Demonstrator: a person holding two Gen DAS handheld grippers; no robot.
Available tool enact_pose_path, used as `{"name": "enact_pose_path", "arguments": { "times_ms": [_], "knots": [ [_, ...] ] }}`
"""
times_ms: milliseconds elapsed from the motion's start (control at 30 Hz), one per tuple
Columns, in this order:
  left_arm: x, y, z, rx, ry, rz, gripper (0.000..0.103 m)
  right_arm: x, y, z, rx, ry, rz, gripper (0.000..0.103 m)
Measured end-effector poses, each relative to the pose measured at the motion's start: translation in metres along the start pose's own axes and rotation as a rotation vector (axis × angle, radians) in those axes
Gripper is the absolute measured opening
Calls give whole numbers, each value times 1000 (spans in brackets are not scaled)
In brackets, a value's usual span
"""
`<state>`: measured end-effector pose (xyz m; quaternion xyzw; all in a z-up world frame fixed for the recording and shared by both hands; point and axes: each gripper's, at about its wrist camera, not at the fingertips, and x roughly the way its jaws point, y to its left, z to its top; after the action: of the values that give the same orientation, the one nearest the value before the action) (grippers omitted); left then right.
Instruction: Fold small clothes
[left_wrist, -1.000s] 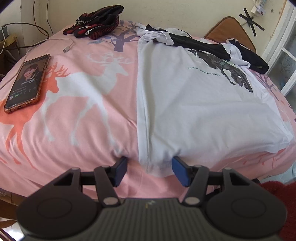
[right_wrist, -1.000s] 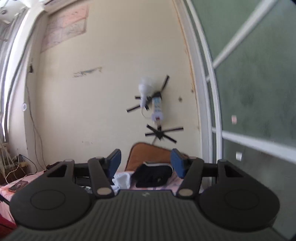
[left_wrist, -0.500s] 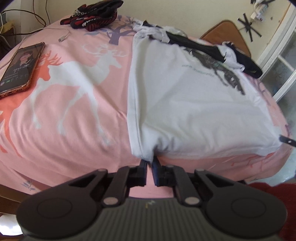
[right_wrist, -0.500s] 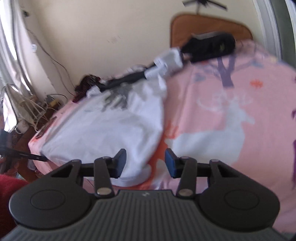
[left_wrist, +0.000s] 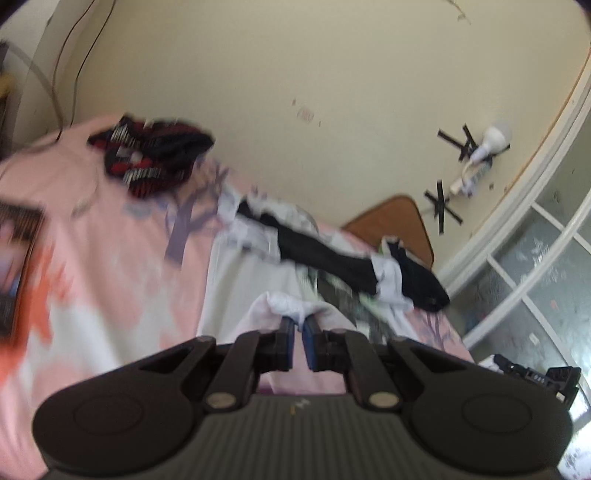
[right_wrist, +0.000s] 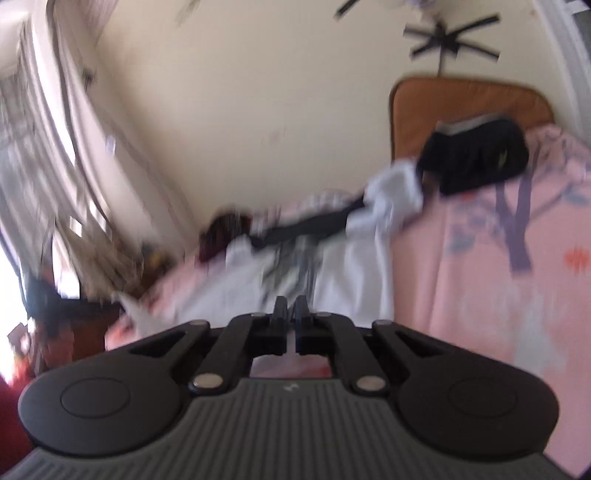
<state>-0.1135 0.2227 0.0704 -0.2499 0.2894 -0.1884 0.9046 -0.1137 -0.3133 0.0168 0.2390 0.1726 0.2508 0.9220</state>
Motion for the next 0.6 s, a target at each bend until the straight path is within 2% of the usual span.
{"name": "enact_pose_path", "arguments": {
  "times_ms": [67, 133, 167, 200, 233, 267, 333, 367, 400, 433, 467, 533, 567, 600],
  "knots": [
    [32, 4, 29, -30, -28, 17, 6, 23, -11, 25, 15, -68, -32, 6],
    [74, 6, 51, -35, -57, 96, 11, 63, -23, 49, -21, -113, -172, 7],
    [96, 9, 58, -29, -52, 181, 18, 84, -28, 57, -51, -122, -282, 10],
    [112, 14, 61, -38, -18, 259, 23, 105, -33, 61, -75, -114, -424, 17],
    [125, 19, 60, -57, 34, 308, 23, 121, -38, 62, -76, -70, -529, 42],
    [128, 23, 55, -48, 58, 294, 26, 128, -44, 61, -56, -28, -552, 48],
    [121, 27, 43, 6, 63, 279, 44, 117, -46, 51, -27, -8, -436, 48],
    [117, 28, 37, 28, 56, 298, 57, 111, -44, 45, -22, -6, -393, 53],
    [115, 28, 33, 48, 58, 306, 58, 106, -42, 38, -22, 3, -362, 58],
    [116, 30, 30, 67, 79, 300, 58, 105, -38, 31, -31, 15, -345, 70],
    [120, 31, 28, 78, 102, 296, 57, 108, -37, 26, -51, 27, -350, 75],
    [133, 29, 22, 110, 149, 312, 51, 125, -36, 21, -113, 82, -400, 75],
    [142, 26, 18, 138, 171, 344, 44, 134, -37, 19, -139, 118, -416, 67],
    [151, 26, 15, 166, 194, 385, 35, 147, -40, 16, -174, 170, -441, 55]
  ]
}}
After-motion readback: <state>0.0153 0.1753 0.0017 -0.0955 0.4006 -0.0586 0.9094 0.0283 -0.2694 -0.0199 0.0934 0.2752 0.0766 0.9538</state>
